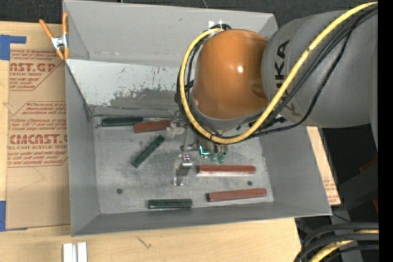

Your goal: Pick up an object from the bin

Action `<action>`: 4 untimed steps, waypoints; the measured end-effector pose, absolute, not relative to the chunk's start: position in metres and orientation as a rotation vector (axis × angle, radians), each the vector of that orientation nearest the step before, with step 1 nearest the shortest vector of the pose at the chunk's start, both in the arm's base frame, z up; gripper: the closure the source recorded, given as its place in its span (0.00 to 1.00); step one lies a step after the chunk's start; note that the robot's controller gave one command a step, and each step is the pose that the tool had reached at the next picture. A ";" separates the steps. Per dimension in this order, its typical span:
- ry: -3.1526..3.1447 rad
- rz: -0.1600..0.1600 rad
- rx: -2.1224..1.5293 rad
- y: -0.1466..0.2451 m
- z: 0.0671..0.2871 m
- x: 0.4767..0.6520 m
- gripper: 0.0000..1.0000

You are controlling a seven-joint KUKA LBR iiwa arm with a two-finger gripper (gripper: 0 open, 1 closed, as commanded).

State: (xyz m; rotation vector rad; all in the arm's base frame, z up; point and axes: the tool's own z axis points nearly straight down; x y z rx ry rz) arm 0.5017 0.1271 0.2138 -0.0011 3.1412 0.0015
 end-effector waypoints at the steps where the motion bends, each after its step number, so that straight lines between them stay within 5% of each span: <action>1: 3.130 0.004 -0.075 0.121 0.176 0.520 0.00; 2: 3.134 0.002 -0.198 0.150 0.097 0.554 1.00; 3: 3.134 0.003 -0.198 0.150 0.097 0.554 1.00; 4: 3.143 -0.002 -0.201 0.149 0.136 0.552 1.00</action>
Offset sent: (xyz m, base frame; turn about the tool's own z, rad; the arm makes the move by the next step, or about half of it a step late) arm 0.0518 0.0221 -0.1167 -0.1254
